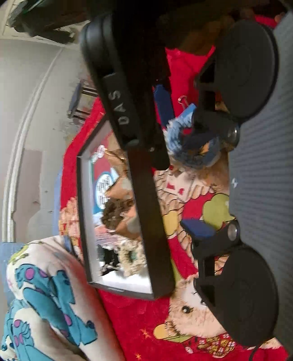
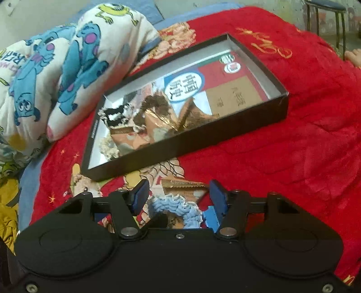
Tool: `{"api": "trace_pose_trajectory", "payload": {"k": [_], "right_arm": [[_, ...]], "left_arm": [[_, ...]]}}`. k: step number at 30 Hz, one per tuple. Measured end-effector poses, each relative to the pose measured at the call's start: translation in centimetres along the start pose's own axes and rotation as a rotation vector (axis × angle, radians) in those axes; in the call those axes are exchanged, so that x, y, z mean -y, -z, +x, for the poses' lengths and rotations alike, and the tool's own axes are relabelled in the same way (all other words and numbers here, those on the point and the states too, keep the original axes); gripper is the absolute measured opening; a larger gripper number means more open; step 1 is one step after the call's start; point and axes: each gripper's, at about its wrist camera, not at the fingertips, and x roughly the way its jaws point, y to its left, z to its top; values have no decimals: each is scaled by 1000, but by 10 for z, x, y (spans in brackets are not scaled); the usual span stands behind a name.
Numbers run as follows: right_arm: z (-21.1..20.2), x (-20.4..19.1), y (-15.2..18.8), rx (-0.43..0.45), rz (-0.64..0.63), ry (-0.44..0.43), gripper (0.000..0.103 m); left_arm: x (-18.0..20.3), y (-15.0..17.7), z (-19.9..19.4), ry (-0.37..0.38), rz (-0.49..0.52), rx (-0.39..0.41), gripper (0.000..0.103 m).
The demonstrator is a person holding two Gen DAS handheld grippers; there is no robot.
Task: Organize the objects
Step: 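Move both tools back toward the blue knitted ring beside the box, then close left tool on blue knitted ring while right tool grasps brown triangular packet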
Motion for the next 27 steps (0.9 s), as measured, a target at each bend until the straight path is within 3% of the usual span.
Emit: {"api": "trace_pose_trajectory", "payload": {"k": [1,8,14,18,21,27], "right_arm": [[3,1,0,-7,4,6,58],[13,0,4,-16,-18,21,58],[17,0,6,-17,-41,32,55],[18,-4,10,-14,-105,62,42],[18,-6,12,-7,-129,69,38],[15,-9,14,-9,-157,62,36]], "left_arm": [[1,1,3,-12,4,-14,52],[7,6,1,7,32,-18,22],[13,9,-2,0,66,-11,15],[11,8,-4,-7,63,-19,14],[10,8,-6,-15,66,-22,13],[6,7,-7,-34,60,-26,13]]}}
